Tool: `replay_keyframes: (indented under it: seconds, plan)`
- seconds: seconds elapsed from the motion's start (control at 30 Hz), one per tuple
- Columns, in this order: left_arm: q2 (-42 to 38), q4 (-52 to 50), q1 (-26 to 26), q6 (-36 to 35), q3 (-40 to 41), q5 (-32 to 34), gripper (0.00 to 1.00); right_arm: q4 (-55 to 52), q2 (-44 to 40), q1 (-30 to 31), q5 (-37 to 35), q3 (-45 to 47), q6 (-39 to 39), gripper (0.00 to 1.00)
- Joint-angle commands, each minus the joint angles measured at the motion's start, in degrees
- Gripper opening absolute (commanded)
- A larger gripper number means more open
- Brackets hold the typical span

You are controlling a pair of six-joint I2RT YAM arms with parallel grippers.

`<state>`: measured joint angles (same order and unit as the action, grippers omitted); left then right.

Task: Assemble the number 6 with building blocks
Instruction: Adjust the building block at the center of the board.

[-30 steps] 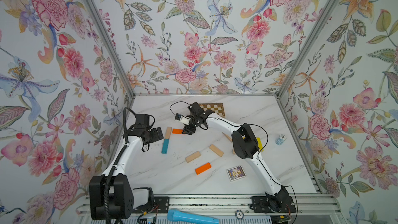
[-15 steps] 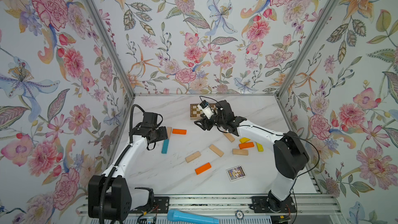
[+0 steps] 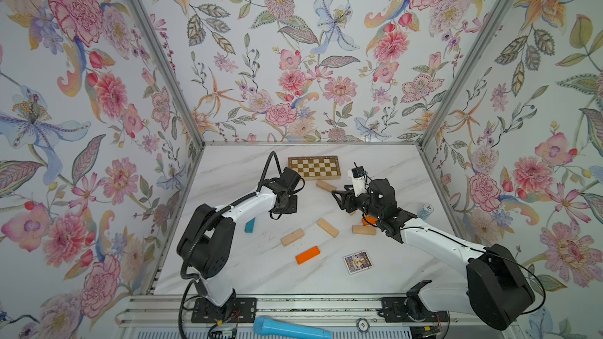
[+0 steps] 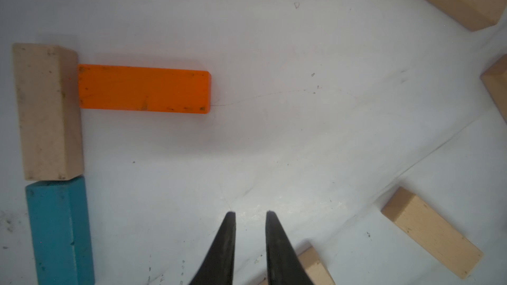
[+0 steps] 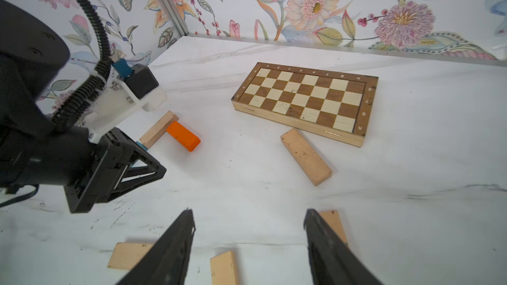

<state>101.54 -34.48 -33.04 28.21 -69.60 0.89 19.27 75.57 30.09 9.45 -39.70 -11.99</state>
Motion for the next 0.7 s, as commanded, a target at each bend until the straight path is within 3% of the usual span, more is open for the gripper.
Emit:
replay_keyframes:
  seconds: [0.0,0.1,0.3,0.67]
  plan:
    - [2.8,-2.6,0.2,1.7,-2.1,3.5,0.20,4.9,0.1,-1.1,-1.8,1.0,-1.6,0.65]
    - [4.8,-2.1,0.2,2.8,-3.1,3.3,0.21,7.0,0.5,-1.3,-1.0,1.8,-1.9,0.66]
    - [9.0,-1.6,-0.1,3.7,-6.8,3.1,0.36,8.9,1.0,-1.3,0.4,2.9,-2.1,0.66]
    - [17.2,-4.1,0.2,0.2,-13.7,6.5,0.33,10.0,-0.1,-1.3,2.0,3.4,-2.2,0.66]
